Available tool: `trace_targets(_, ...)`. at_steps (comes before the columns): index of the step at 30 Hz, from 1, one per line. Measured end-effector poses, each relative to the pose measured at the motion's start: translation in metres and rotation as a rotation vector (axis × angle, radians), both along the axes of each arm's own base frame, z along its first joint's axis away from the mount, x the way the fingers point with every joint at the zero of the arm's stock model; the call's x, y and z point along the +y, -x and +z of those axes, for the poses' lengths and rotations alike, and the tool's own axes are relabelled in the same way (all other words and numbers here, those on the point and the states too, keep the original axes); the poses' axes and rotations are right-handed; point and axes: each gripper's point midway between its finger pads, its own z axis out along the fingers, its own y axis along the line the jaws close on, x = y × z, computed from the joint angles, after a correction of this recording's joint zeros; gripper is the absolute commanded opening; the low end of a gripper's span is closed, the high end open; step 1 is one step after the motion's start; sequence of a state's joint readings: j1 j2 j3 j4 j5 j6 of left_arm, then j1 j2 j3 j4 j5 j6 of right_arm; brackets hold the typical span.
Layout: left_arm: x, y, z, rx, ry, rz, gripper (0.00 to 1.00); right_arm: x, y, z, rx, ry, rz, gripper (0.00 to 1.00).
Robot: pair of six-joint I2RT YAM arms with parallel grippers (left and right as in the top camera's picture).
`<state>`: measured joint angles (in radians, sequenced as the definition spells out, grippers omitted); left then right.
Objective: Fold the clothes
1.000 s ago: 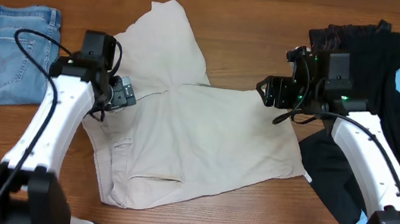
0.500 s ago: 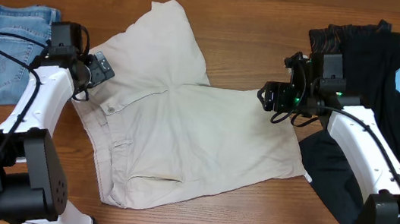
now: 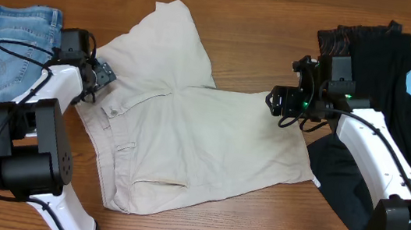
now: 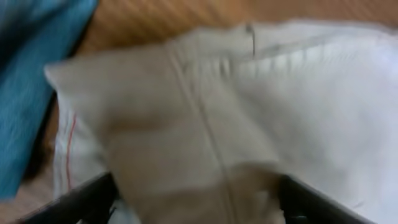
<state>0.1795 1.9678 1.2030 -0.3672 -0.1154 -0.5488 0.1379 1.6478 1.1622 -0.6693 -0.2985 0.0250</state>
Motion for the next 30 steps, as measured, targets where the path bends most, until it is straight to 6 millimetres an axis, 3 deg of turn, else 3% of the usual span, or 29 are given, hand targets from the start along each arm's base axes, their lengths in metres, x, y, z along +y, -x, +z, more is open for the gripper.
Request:
trace_targets(2, 0.005, -0.005, -0.002, -0.019, -0.011, 0.009, 0.04, 0.000, 0.001, -0.001, 0.007, 0.002, 0.000, 0.82)
trace_targets(12, 0.007, -0.046, 0.003, -0.112, -0.029, -0.093, 0.04, -0.005, 0.007, -0.005, 0.034, 0.026, -0.011, 0.82)
trace_targets(14, 0.005, -0.065, 0.014, -0.132, -0.029, -0.142, 0.04, -0.005, 0.006, -0.005, 0.031, 0.027, -0.013, 0.82)
trace_targets(15, 0.006, -0.086, 0.036, -0.185, -0.041, -0.173, 0.04, -0.005, 0.006, -0.005, 0.031, 0.027, -0.014, 0.82)
trace_targets(17, 0.007, -0.104, 0.065, -0.230, -0.052, -0.189, 0.05, -0.005, 0.006, -0.005, 0.033, 0.025, -0.020, 0.82)
trace_targets(18, 0.008, -0.114, 0.081, -0.262, -0.063, -0.197, 0.26, -0.005, 0.006, -0.005, 0.033, 0.023, -0.024, 0.82)
trace_targets(19, 0.009, -0.123, 0.100, -0.298, -0.073, -0.203, 0.92, -0.005, 0.005, -0.004, 0.034, 0.021, -0.027, 0.82)
trace_targets(20, 0.011, -0.131, 0.116, -0.324, -0.085, -0.209, 1.00, -0.005, 0.005, -0.004, 0.033, 0.020, -0.029, 0.82)
trace_targets(22, 0.011, -0.137, 0.138, -0.347, -0.089, -0.213, 1.00, -0.005, 0.003, -0.003, 0.025, 0.018, -0.032, 0.83)
trace_targets(24, 0.006, -0.128, 0.137, -0.301, -0.057, -0.224, 1.00, -0.005, 0.001, -0.003, 0.018, 0.016, -0.035, 0.85)
trace_targets(25, 0.002, -0.113, 0.124, -0.225, -0.026, -0.228, 1.00, -0.005, 0.001, -0.003, 0.018, 0.017, -0.036, 0.86)
trace_targets(27, -0.008, -0.074, 0.097, -0.037, 0.043, -0.231, 1.00, -0.005, 0.004, -0.004, 0.031, 0.019, -0.035, 0.89)
trace_targets(29, -0.020, -0.029, 0.079, 0.155, 0.107, -0.232, 1.00, -0.006, 0.010, -0.007, 0.059, 0.024, -0.036, 0.90)
trace_targets(30, -0.024, -0.016, 0.075, 0.206, 0.125, -0.233, 1.00, -0.007, 0.013, -0.008, 0.072, 0.025, -0.037, 0.90)
